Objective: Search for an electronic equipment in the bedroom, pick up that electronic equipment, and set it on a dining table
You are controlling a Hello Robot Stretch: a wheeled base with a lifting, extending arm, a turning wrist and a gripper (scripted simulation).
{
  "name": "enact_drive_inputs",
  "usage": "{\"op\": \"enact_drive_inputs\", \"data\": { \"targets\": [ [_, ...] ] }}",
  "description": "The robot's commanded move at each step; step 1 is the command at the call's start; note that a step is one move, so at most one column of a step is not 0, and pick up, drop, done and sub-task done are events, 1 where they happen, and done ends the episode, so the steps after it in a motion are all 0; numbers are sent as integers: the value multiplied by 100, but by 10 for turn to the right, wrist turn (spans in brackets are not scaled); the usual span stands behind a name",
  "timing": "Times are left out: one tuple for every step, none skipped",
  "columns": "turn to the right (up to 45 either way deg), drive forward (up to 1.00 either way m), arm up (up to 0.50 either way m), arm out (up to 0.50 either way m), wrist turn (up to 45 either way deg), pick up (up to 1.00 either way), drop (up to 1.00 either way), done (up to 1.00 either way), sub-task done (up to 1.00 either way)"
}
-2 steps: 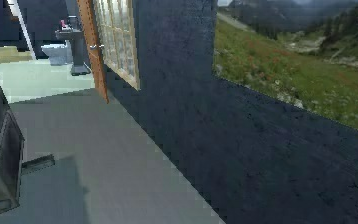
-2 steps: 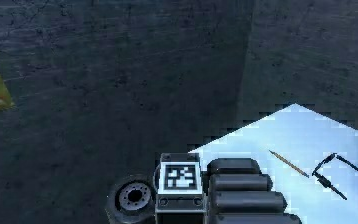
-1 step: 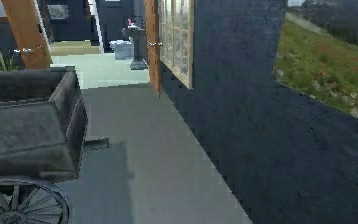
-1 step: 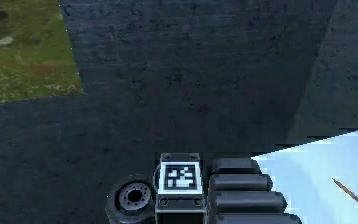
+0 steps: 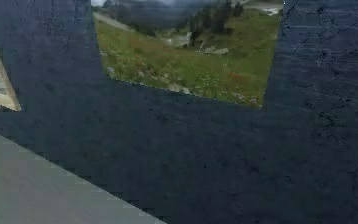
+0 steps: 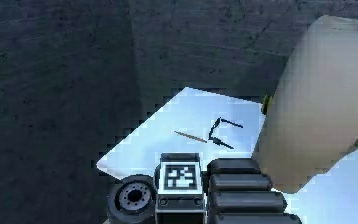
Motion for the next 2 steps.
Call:
{"op": "enact_drive_inputs", "data": {
  "targets": [
    [390, 0, 0, 0, 0, 0, 0, 0, 0],
    [0, 25, 0, 0, 0, 0, 0, 0, 0]
  ]
}}
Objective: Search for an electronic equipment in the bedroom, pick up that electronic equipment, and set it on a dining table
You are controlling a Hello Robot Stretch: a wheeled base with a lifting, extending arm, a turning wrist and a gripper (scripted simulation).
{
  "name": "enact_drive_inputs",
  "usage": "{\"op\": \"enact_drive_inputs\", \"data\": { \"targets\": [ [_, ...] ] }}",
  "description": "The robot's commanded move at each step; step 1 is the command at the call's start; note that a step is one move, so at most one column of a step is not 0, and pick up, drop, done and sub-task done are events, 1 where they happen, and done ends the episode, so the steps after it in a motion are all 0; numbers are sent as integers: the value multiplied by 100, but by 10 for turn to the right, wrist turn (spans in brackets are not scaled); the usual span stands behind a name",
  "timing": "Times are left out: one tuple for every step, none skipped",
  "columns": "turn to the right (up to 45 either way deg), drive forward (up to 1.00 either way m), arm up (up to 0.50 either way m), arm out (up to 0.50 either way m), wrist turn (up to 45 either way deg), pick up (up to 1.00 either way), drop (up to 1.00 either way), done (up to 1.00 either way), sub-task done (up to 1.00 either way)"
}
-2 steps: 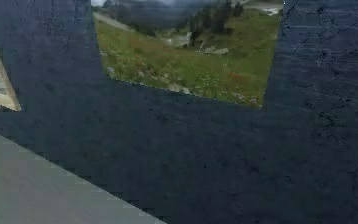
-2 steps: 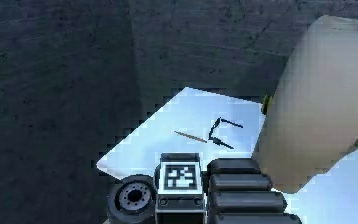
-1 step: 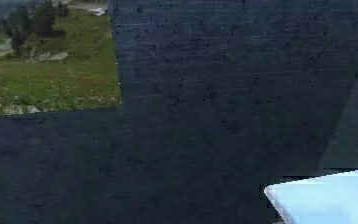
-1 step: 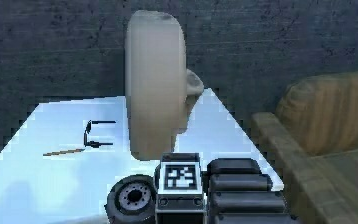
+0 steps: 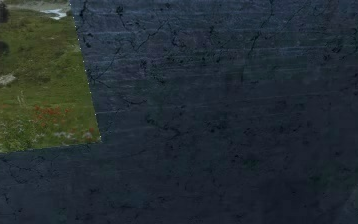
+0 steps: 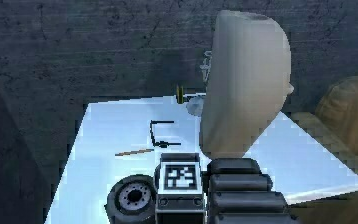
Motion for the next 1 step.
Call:
{"op": "enact_drive_inputs", "data": {
  "targets": [
    [-60, 0, 0, 0, 0, 0, 0, 0, 0]
  ]
}}
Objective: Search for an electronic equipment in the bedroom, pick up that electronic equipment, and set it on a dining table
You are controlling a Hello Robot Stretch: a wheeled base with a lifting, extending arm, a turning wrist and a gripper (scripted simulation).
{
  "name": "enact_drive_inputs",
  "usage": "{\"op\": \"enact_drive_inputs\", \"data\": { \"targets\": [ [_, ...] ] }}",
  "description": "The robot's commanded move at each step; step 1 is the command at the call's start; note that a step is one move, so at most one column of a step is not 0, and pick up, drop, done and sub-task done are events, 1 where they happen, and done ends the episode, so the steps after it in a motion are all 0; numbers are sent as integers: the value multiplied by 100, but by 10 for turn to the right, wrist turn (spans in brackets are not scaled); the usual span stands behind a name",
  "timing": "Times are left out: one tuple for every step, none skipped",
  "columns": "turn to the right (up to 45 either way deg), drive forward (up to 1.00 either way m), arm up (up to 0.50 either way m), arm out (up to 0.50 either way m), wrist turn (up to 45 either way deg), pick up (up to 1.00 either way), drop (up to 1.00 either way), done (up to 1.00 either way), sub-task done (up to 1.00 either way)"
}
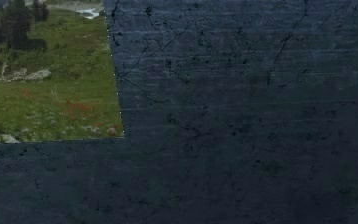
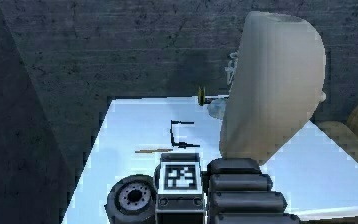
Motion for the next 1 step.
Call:
{"op": "enact_drive_inputs", "data": {
  "targets": [
    [0, 0, 0, 38, 0, 0, 0, 0, 0]
  ]
}}
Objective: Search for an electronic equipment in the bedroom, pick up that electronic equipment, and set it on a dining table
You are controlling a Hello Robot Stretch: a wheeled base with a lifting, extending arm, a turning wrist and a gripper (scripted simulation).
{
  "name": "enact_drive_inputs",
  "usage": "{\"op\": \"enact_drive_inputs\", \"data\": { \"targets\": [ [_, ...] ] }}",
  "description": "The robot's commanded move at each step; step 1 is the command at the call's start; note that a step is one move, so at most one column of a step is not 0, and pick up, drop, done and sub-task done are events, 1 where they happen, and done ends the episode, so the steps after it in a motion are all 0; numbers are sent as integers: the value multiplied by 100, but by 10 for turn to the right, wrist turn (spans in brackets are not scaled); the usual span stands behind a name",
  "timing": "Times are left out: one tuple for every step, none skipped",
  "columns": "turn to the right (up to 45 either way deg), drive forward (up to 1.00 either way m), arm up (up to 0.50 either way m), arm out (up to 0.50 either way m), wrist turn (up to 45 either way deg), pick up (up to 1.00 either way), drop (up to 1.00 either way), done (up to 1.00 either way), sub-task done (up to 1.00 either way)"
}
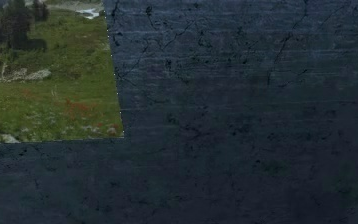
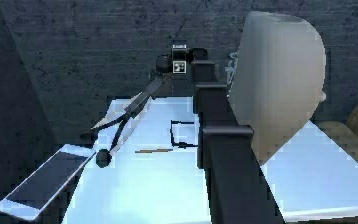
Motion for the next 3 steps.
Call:
{"op": "enact_drive_inputs", "data": {
  "targets": [
    [0, 0, 0, 0, 450, 0, 0, 0, 0],
    [0, 0, 0, 0, 450, 0, 0, 0, 0],
    [0, 0, 0, 0, 450, 0, 0, 0, 0]
  ]
}}
